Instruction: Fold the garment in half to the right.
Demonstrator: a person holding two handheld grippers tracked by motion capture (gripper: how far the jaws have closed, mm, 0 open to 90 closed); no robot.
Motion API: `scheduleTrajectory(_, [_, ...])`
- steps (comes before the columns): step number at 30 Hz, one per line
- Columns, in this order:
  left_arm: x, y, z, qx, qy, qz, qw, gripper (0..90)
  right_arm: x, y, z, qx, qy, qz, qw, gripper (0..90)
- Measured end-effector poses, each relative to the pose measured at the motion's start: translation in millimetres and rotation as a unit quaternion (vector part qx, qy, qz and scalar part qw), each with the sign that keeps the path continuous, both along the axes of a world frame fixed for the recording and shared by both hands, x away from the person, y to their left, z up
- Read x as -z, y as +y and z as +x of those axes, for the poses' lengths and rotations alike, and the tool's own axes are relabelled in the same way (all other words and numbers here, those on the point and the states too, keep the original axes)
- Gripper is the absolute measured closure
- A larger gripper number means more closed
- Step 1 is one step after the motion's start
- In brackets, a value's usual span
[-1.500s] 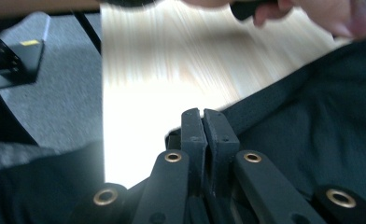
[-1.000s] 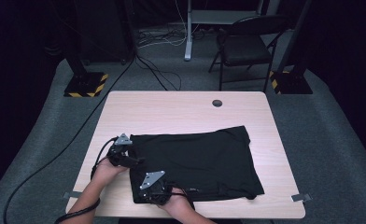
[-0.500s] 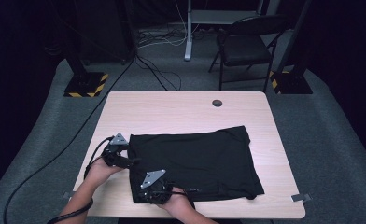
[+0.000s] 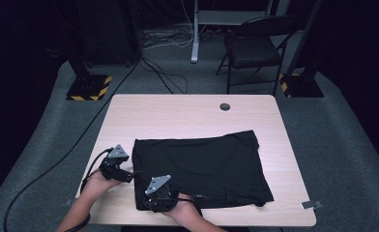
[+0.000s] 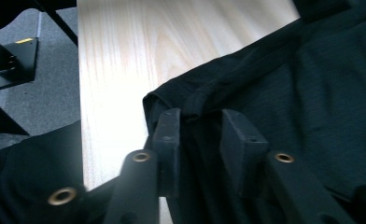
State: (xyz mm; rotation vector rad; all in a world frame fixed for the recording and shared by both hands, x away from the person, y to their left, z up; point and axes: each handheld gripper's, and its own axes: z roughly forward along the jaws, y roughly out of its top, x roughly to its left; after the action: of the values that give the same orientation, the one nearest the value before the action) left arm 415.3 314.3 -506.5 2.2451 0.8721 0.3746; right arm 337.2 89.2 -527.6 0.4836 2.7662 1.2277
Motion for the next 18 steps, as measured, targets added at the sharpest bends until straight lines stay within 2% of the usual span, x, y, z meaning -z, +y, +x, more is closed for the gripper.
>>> scheduleTrajectory(2, [2.1,-0.7,-0.7,-0.003,-0.002,0.002,1.0000,12.3,-5.8,-4.3,1.7,0.012,0.000,0.010,0.9999,59.1])
scheduleTrajectory(3, [2.1,-0.7,-0.7,-0.003,-0.002,0.002,1.0000,12.3,-5.8,-4.3,1.7,0.012,0.000,0.010,0.9999,59.1])
scheduleTrajectory(5, [3.0,-1.8,-1.0,-0.004,-0.003,0.005,1.0000,12.2,-8.6,-8.9,6.5,0.022,0.019,0.026,0.9993,52.6])
scheduleTrajectory(9, [3.4,-5.3,-2.1,0.002,-0.004,0.008,1.0000,12.2,-9.0,-9.3,7.7,0.024,0.028,0.031,0.9988,47.8])
scheduleTrajectory(12, [3.5,-7.8,-1.9,0.004,-0.004,0.005,1.0000,12.0,-8.9,-2.8,6.2,0.030,0.030,0.033,0.9985,43.0])
scheduleTrajectory(18, [3.9,-7.1,-1.6,0.005,-0.005,0.005,1.0000,12.1,-8.6,11.2,8.0,0.034,0.025,0.031,0.9986,40.1])
